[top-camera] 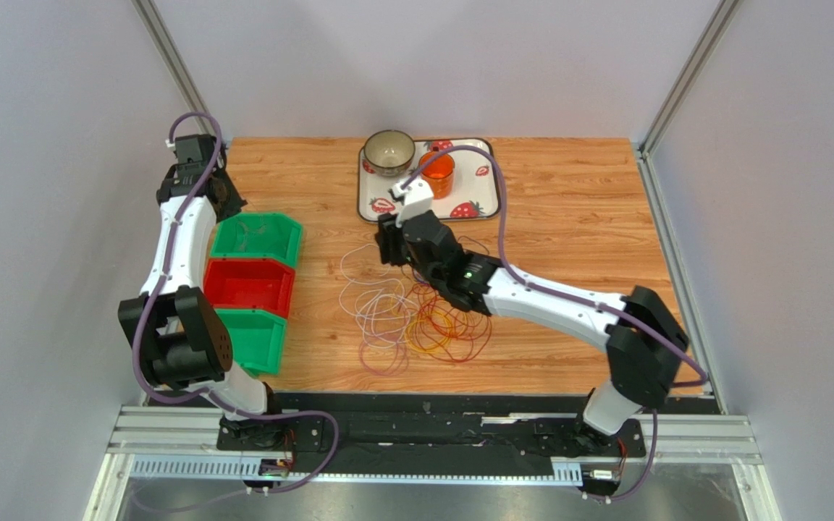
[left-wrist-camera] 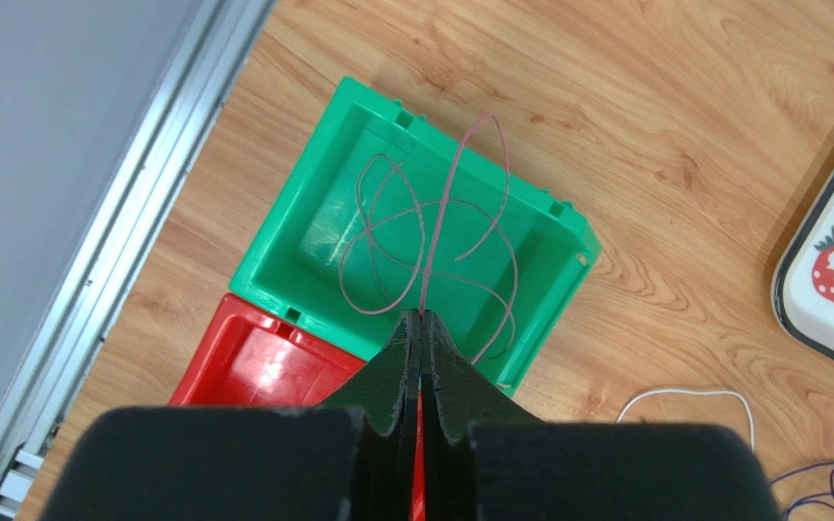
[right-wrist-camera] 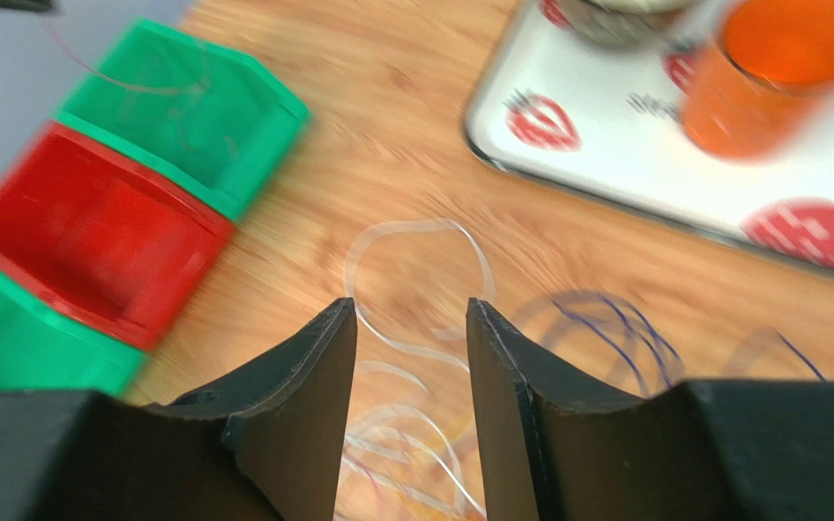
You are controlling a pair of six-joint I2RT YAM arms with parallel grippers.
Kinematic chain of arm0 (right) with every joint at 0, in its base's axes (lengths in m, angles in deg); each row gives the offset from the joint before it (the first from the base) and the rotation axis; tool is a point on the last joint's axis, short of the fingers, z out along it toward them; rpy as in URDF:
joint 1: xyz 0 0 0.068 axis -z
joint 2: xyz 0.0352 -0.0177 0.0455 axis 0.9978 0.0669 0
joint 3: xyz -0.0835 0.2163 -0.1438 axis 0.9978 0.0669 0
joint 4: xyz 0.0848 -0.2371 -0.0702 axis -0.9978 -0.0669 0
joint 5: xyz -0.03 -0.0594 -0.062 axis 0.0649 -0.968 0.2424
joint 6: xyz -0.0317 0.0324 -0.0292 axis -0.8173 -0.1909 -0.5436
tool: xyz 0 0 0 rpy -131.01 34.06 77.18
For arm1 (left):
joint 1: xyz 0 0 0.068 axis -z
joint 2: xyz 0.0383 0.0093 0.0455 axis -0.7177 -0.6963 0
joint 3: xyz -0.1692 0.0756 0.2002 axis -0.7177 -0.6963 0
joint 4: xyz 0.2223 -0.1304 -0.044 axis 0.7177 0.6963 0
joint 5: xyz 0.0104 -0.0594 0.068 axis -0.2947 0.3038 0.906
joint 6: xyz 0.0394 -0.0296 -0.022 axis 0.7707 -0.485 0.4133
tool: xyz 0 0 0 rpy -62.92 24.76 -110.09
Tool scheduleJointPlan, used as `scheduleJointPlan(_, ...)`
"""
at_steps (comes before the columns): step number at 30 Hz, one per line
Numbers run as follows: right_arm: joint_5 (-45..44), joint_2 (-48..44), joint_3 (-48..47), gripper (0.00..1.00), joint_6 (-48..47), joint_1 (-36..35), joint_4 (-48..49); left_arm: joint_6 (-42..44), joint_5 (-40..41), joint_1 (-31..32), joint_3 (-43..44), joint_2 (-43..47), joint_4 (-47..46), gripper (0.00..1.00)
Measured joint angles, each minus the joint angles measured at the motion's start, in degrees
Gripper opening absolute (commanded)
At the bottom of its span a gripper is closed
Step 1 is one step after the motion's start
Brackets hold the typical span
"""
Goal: Untangle the cables
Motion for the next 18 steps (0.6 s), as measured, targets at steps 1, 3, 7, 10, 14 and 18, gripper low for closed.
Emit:
scheduleJointPlan(1,-1.4,-2.3,2.5,0.47,0.5,0.2,-1.5,-0.1,-0.2,0.0,0.0,-0.5,0.2,0.00)
scheduleJointPlan(3,-3.9,-6.9,7.5,0.48,1.7,0.4,-4.4,-0.5,-0.1,0.0,0.1,-2.0,0.6,0.00)
scheduleJointPlan(7,-8.7,-13.9,14.6,0.49,4.4,0.8,-9.0,-0.8,0.1,0.1,0.1,-4.6,2.2,0.22)
scheduleJointPlan(10,-11.1,-18.8,18.8,0.50,6.0,1.0,-10.8,-1.1,0.0,0.1,0.1,-4.8,2.8,0.56)
scheduleJointPlan(14,-12.9,-22.2,21.0,0.50,6.8,1.2,-11.6,-1.2,-0.8,0.3,-0.1,-4.4,2.2,0.67)
scheduleJointPlan(18,-13.9,-22.2,21.2,0.52,7.1,1.2,-12.5,-1.4,-2.1,0.5,-1.0,-1.3,1.9,0.68)
